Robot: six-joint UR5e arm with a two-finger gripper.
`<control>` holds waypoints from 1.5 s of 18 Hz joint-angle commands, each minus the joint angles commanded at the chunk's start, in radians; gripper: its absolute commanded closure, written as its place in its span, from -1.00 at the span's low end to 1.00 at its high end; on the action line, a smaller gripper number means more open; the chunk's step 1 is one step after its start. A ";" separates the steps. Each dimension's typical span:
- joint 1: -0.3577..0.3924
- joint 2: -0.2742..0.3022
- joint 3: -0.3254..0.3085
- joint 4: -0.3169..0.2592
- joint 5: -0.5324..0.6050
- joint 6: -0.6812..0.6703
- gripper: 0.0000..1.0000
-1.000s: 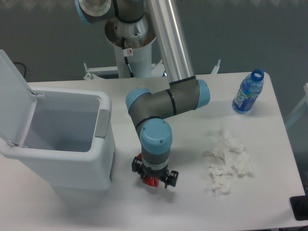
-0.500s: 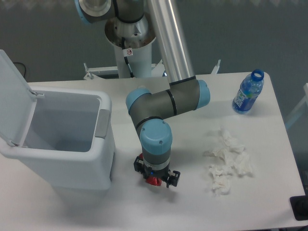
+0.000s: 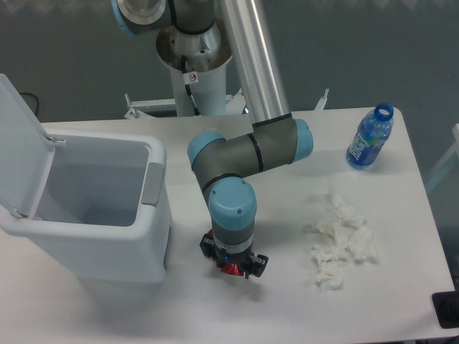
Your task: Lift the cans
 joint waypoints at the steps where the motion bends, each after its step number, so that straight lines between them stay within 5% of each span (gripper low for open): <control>1: 0.000 0.000 0.000 0.000 0.000 -0.002 -0.32; 12: 0.012 0.015 0.000 -0.002 0.000 0.014 -0.25; 27: 0.109 0.195 0.000 -0.049 -0.028 0.285 -0.25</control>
